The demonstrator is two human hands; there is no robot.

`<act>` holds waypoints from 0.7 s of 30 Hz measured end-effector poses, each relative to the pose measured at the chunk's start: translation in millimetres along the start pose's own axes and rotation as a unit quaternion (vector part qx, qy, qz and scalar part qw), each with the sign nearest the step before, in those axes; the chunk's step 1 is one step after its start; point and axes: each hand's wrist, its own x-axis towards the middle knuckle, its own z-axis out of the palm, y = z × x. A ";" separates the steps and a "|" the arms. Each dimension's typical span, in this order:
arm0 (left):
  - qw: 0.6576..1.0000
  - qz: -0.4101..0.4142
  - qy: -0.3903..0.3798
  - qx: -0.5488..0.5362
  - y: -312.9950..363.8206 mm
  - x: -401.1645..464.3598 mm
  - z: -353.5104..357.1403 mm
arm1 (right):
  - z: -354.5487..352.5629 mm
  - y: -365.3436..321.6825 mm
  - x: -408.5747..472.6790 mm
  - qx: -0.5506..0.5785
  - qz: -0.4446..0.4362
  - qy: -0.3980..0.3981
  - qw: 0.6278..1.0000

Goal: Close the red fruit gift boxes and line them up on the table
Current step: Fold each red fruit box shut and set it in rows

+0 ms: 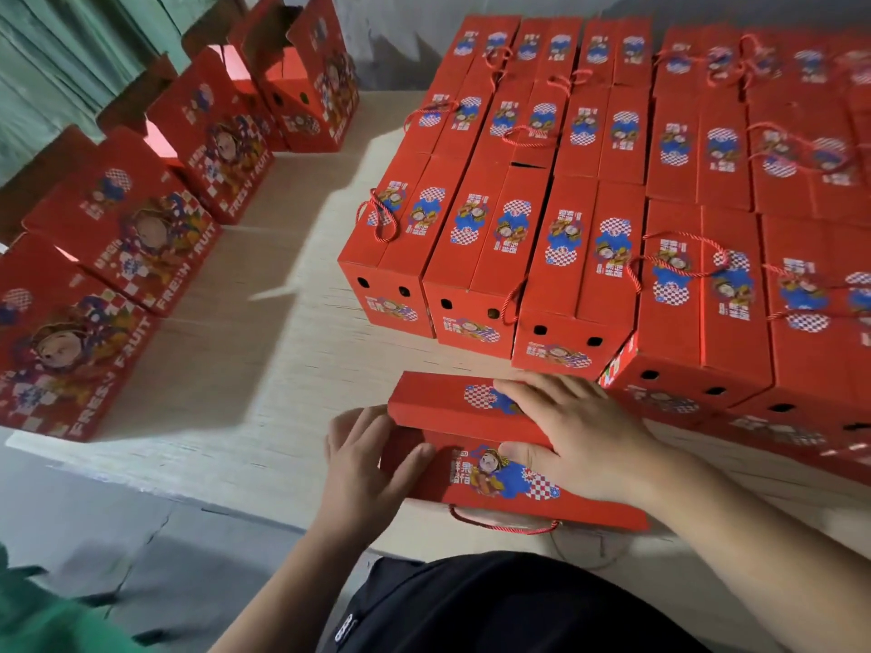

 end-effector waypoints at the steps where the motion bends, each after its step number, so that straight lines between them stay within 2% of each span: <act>1: 1.000 -0.009 -0.013 0.004 -0.8 -3.7 0.4 | 0.8 -0.6 -0.3 -0.001 0.000 0.002 1.000; 4: 0.998 -0.062 -0.028 -0.010 0.8 -3.9 0.2 | -9.6 -1.8 4.3 0.015 0.004 -0.007 1.000; 7: 0.998 -0.053 -0.041 -0.016 2.1 3.9 -4.5 | -29.5 0.8 16.2 0.042 0.016 -0.043 0.998; 10: 0.996 -0.062 -0.053 0.035 1.2 6.7 -4.2 | -47.4 2.6 26.8 0.087 0.029 -0.096 0.991; 12: 0.992 -0.102 -0.041 0.057 2.3 8.7 0.5 | -44.7 0.8 25.8 0.094 0.024 -0.094 0.991; 15: 0.988 -0.149 -0.033 0.030 7.8 10.8 8.3 | -12.9 -6.4 13.6 0.011 0.013 -0.059 0.998; 17: 0.983 -0.174 -0.056 0.004 9.1 10.2 12.3 | 7.8 -10.6 6.9 -0.055 0.006 -0.012 0.998; 19: 0.976 -0.197 -0.071 -0.052 10.2 8.9 12.4 | 12.8 -9.4 7.4 -0.063 -0.001 0.016 0.998; 20: 0.965 -0.218 -0.079 -0.124 10.2 8.8 10.7 | 10.4 -7.7 8.7 -0.054 -0.004 0.019 0.998; 21: 0.936 -0.245 -0.090 -0.236 11.1 8.7 8.9 | 6.9 -5.9 10.6 -0.043 -0.008 0.018 0.999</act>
